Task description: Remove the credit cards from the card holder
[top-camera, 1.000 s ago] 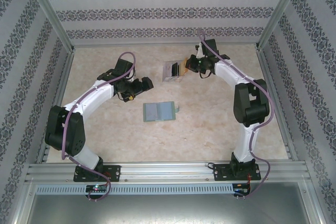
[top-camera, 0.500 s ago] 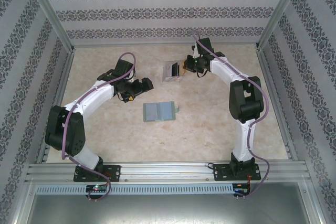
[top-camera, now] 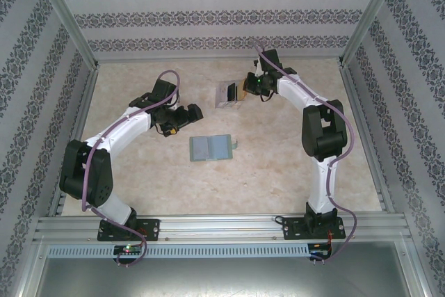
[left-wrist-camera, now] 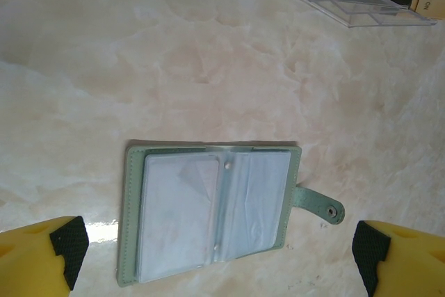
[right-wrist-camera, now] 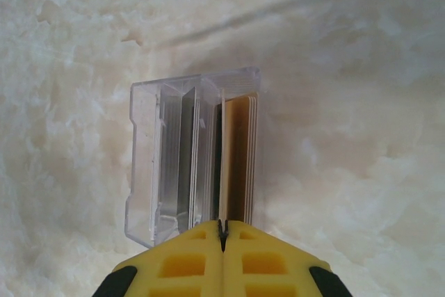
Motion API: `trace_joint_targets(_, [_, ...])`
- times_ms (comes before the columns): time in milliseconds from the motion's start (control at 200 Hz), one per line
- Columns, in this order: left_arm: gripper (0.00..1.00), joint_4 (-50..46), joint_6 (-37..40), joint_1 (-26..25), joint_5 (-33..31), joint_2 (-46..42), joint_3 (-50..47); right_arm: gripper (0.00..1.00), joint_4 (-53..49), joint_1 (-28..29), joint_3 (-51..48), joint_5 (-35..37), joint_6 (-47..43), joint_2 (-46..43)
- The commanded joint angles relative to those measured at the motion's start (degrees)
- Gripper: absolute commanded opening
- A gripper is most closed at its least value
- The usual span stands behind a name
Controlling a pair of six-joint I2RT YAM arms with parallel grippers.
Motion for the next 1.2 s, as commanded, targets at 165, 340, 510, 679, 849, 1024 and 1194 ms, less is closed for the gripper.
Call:
trace_joint_targets(165, [0.99, -1.12, 1.04, 0.64, 0.35, -1.3, -1.07, 0.27, -2.06, 0.29, 2.55, 0.4, -1.28, -1.0])
trace_joint_targets(340, [0.99, -1.29, 1.0, 0.8, 0.12, -1.35, -1.17, 0.31, -3.39, 0.7, 1.83, 1.4, -1.78, -4.79])
trace_joint_targets(510, [0.99, -1.56, 0.58, 1.01, -0.64, -1.28, -1.49, 0.39, -4.93, 2.57, -2.87, 3.87, -3.31, -10.65])
trace_joint_targets(679, [0.99, -1.74, 0.6, 2.19, -1.94, -1.85, -2.86, 0.49, -5.83, 8.48, -12.53, 7.29, -4.51, -18.41])
trace_joint_targets(849, [0.99, -1.34, 0.3, 4.33, -2.49, -2.9, -4.95, 0.54, -5.32, 18.37, -21.87, 8.83, -2.82, -22.96])
trace_joint_targets(1024, [0.99, -0.77, -0.78, 5.78, -3.29, -3.68, -6.53, 0.56, -4.31, 27.18, -25.39, 10.19, 0.18, -20.88])
trace_joint_targets(1194, [0.99, -0.99, -1.68, 6.84, -2.98, -3.99, -6.88, 0.56, -4.69, 31.61, -22.2, 12.35, 1.39, -15.45])
